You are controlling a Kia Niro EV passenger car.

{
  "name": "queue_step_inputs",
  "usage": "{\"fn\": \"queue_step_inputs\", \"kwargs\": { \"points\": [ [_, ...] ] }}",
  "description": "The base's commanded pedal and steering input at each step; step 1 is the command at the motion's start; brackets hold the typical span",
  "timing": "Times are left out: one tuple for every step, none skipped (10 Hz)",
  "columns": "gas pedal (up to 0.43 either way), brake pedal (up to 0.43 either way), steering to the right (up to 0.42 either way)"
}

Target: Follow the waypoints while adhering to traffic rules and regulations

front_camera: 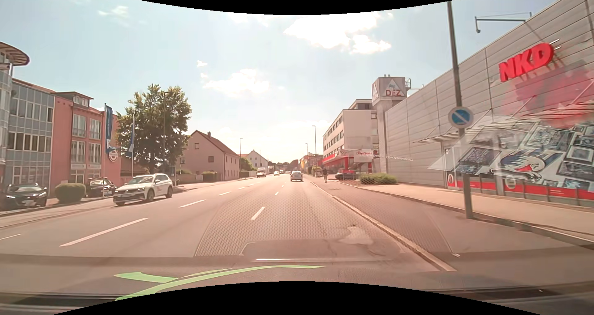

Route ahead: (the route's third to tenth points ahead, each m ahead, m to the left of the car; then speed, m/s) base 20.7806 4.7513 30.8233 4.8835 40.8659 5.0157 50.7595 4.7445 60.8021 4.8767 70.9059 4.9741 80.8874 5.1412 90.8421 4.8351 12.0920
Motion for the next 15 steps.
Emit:
{"fn": "queue_step_inputs", "kwargs": {
  "points": [
    [0.098,0.000,0.002],
    [0.098,0.000,0.001],
    [0.098,0.000,0.001],
    [0.087,0.000,0.001],
    [0.087,0.000,0.000],
    [0.087,0.000,0.000],
    [0.087,0.000,0.000],
    [0.087,0.000,0.000],
    [0.087,0.000,0.000],
    [0.079,0.000,0.000],
    [0.079,0.000,0.000],
    [0.079,0.000,0.000],
    [0.067,0.000,0.000],
    [0.067,0.000,0.000],
    [0.067,0.000,0.000]
  ]
}}
